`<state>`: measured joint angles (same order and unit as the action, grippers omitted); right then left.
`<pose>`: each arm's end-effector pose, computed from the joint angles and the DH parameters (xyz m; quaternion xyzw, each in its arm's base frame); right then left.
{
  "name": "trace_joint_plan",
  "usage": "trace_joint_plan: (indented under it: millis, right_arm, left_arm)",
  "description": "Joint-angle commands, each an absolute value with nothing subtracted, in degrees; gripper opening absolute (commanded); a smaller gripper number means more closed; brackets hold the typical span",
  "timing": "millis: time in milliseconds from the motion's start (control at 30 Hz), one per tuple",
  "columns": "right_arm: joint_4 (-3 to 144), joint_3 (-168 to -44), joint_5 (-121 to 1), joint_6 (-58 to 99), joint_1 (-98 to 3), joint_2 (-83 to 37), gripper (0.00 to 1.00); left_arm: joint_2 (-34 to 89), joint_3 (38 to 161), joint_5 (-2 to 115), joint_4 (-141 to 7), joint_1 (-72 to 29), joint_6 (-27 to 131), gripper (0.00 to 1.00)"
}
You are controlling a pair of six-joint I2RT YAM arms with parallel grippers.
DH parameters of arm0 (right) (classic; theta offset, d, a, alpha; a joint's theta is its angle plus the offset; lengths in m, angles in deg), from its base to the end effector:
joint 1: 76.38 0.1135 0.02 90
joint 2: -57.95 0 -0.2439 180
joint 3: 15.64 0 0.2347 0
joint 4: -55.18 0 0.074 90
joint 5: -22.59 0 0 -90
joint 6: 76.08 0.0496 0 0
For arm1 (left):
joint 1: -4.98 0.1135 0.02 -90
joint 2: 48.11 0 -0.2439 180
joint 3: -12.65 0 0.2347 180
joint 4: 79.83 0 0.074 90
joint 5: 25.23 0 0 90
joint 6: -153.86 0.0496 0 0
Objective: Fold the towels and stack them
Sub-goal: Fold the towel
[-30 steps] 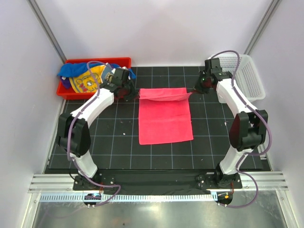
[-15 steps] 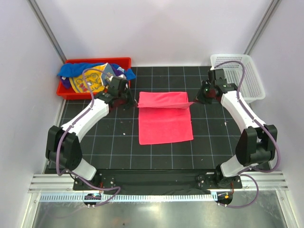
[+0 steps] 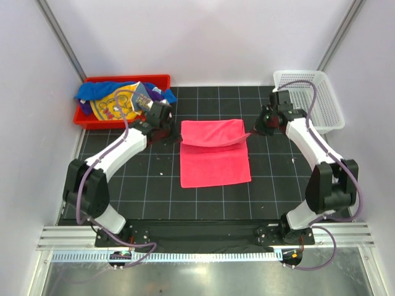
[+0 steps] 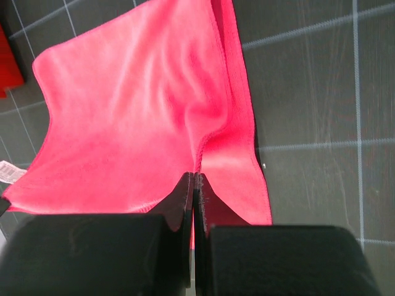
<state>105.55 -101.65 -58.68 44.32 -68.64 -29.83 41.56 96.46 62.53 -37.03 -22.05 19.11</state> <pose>0.3167 0.0506 0.2528 0.1611 0.9296 0.1737 0.2822 0.2964 -0.1534 0.2407 -0.1373 0.9254 -0.2217 0.2752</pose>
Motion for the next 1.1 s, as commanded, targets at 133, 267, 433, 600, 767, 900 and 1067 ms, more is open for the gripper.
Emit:
trace_joint_plan:
  millis: [133,267,433,600,767,900,1067]
  right_arm:
    - [102.4,-125.9,-59.5,43.7,-69.3,-45.0,0.01]
    - [102.0,-142.6,-60.4,43.6,-70.6,-55.9,0.01]
    - [95.5,-161.2,-58.7,46.1,-72.3,-69.5,0.01]
    - [84.8,-167.1,-58.4,45.7,-72.9,-74.8,0.01]
    - [74.5,-167.6,-58.9,44.2,-72.9,-77.8,0.01]
    - [74.2,-170.2,-59.1,43.7,-73.0,-79.6,0.01]
    - [73.1,-167.2,-58.3,43.8,-73.7,-78.3,0.01]
  left_arm:
    - [54.3,117.8,65.2,-39.9,-16.1,22.4,0.00]
    - [63.8,134.1,63.2,-39.7,-12.8,25.0,0.00]
    - [77.0,153.7,60.2,-44.3,-10.5,28.0,0.00]
    - [84.3,162.3,58.3,-53.0,-8.6,28.0,0.00]
    - [87.1,162.4,57.7,-64.1,-8.2,28.7,0.00]
    - [90.2,165.4,57.7,-66.2,-8.1,28.1,0.00]
    - [90.8,166.2,59.9,-65.8,-8.0,27.8,0.00]
